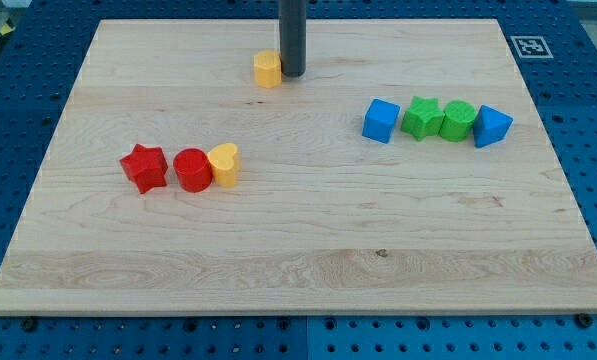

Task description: Place your arm at the top center of the board

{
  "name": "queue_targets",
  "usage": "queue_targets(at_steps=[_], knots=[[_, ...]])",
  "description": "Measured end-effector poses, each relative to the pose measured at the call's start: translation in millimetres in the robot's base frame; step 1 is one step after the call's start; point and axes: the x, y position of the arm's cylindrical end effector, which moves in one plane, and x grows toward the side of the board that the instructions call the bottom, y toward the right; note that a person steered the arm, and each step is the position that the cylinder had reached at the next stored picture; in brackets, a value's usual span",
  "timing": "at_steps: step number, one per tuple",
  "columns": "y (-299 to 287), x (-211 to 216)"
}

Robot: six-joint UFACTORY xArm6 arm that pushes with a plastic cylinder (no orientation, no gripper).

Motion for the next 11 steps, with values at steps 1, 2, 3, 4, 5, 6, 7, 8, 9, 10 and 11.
queue_targets(at_steps=[1,2,3,4,5,6,7,8,9,10,11], knots=[[0,25],[0,29],[0,30],[0,30],[0,38],[-10,33],[4,29],[14,6],[23,-16],[23,-38],[23,-42]])
